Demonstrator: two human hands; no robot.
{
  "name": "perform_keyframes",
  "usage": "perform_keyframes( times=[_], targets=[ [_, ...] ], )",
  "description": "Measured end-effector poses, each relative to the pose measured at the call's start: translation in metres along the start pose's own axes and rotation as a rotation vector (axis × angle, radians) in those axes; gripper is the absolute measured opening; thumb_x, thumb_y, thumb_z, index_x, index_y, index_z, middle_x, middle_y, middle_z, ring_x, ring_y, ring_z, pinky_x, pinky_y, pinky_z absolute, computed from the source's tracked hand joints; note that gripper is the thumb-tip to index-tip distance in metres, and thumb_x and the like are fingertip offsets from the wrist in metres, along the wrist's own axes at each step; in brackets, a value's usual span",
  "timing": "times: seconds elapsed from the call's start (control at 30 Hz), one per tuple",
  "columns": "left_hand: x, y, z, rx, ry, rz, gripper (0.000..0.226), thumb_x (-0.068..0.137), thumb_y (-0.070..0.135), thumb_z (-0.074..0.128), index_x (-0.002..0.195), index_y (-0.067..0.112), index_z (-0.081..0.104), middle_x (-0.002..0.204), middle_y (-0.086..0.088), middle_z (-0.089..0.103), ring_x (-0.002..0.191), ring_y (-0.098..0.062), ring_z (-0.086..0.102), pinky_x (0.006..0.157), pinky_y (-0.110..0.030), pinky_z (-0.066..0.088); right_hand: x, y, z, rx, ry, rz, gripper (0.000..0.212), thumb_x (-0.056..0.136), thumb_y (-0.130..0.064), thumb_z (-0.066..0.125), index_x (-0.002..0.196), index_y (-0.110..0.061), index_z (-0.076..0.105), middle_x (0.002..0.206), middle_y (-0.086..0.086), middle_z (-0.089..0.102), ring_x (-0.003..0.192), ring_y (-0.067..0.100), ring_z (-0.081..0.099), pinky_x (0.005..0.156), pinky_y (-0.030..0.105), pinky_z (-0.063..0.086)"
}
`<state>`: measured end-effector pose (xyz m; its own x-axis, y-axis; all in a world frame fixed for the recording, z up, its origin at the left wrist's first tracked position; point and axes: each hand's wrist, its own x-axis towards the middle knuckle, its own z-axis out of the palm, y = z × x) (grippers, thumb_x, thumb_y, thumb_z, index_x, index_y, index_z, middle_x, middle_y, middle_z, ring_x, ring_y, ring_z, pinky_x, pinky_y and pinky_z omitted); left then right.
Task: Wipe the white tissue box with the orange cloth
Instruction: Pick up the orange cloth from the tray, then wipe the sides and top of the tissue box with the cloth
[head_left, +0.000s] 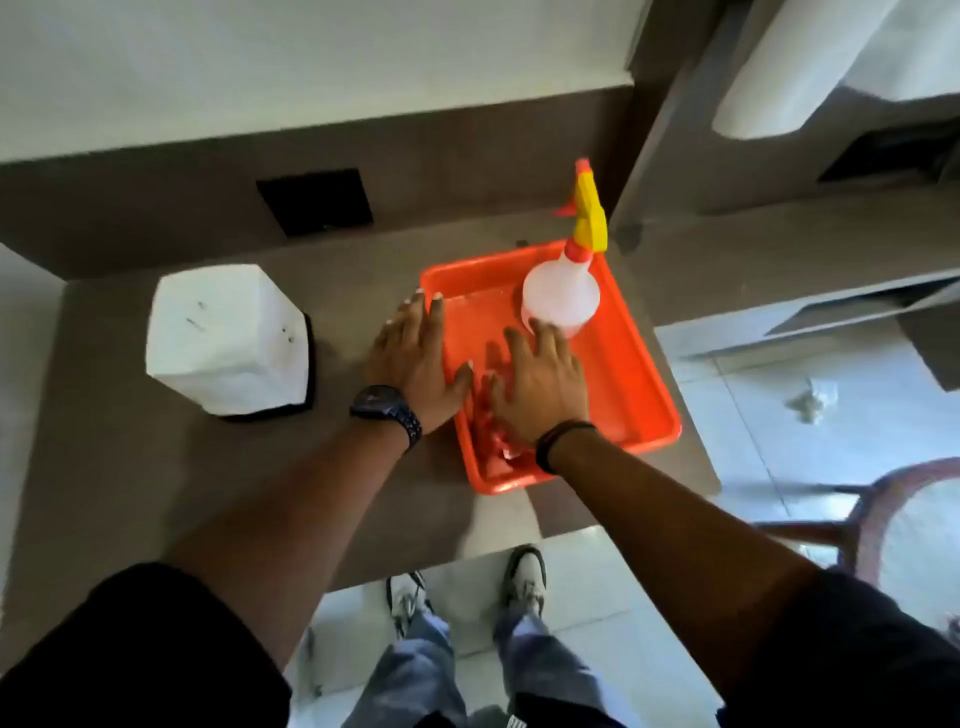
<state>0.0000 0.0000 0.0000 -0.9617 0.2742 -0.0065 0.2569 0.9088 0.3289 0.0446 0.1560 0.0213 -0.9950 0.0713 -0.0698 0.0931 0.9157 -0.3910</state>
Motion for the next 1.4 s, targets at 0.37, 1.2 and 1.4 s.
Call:
perform_keyframes(
  times=[0.37,1.2,1.4],
  targets=[
    [-0.010,0.003,0.038,-0.025,-0.047,-0.038,0.079,0.085,0.043,0.031,0.147,0.006,-0.001,0.158,-0.021,0.003,0.144,-0.035,0.010,0.113,-0.040,-0.001,-0.006,0.009,0.039,-0.175,-0.221,0.036,0.056,0.086,-0.051,0.053,0.136,-0.032,0.036,0.151,0.010,0.034,0.142,0.043,0.023,0.099,0.071,0.034],
    [0.012,-0.185,-0.167,0.339,-0.416,-0.047,0.165,0.015,0.081,0.074,0.148,0.014,0.004,0.152,-0.017,0.025,0.137,-0.037,0.025,0.107,-0.050,0.028,0.063,-0.184,0.086,1.230,-0.043,0.241,0.040,0.082,-0.019,0.061,0.122,-0.022,0.060,0.121,0.005,0.065,0.103,0.017,0.059,0.091,0.033,0.047],
    [0.015,-0.191,-0.152,0.273,-0.370,-0.010,0.154,0.027,0.064,0.088,0.148,0.015,0.006,0.153,-0.014,0.026,0.137,-0.033,0.029,0.112,-0.045,0.027,0.064,-0.214,0.109,1.200,-0.046,0.141,0.051,0.092,-0.051,0.044,0.137,-0.028,0.049,0.144,0.001,0.051,0.135,0.019,0.044,0.114,0.048,0.034]
  ],
)
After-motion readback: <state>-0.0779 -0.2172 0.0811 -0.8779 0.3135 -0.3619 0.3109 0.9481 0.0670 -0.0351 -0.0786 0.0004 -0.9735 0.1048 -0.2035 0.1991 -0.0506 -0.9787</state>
